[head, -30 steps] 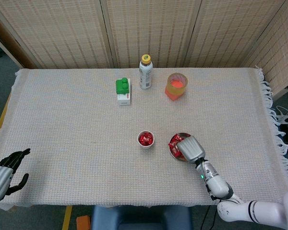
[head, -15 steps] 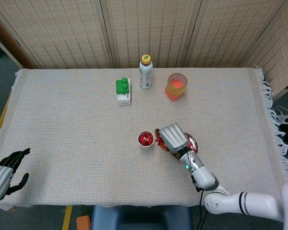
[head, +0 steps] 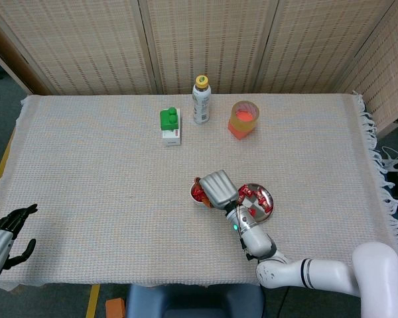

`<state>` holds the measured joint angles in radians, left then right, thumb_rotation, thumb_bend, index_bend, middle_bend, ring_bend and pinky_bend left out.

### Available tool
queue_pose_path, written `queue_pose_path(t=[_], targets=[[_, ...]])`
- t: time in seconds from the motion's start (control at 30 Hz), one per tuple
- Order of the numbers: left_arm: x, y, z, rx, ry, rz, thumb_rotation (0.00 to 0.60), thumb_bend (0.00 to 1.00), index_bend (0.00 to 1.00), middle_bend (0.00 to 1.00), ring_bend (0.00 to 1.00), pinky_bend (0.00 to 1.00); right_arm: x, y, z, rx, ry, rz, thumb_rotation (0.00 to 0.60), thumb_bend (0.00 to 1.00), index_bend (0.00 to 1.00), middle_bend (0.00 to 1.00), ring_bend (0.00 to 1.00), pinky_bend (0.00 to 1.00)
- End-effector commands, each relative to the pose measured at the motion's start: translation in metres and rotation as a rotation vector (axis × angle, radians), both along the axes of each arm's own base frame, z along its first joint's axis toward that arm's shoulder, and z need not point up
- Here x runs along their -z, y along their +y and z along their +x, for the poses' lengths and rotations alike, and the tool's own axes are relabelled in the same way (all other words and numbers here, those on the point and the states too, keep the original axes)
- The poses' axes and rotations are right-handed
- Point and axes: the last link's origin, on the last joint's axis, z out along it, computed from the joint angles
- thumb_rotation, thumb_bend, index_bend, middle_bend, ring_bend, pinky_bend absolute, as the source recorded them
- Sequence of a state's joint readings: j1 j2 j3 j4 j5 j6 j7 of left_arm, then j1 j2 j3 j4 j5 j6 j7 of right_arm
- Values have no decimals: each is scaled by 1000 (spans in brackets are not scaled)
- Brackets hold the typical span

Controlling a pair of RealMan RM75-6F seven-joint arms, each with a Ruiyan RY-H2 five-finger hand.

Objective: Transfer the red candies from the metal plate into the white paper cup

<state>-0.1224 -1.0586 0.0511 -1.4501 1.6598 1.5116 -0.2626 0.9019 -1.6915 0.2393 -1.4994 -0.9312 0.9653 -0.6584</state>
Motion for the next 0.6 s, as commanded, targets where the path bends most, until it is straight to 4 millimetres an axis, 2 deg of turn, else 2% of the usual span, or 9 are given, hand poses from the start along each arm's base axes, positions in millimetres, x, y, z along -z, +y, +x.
queue_pose_path(t=[0.03,0.23,0.47,0.5,0.6], targets=[[-1,0,0,1,-1,2,600,470,0,153,128,266,1,0,1,-5,7,5,600,286,344,802,828,1000],[-1,-1,0,3,-2,3,600,470,0,153,127,266,0,1,0,-9,26,4,600,283,140,802,815,1000],[0,-1,0,3,2,2,600,470,0,153,127,266,-20,6,-8,-26,46,-33,600,284,74,789,797,1000],[0,-1,0,3,3,2,600,470,0,153,127,266,-27,7,-10,-26,35,-44,600,282,60,769,787,1000],[1,0,0,1,5,4,600,469,0,153,127,267,-42,13,-19,-21,-4,-61,600,253,9,576,688,997]])
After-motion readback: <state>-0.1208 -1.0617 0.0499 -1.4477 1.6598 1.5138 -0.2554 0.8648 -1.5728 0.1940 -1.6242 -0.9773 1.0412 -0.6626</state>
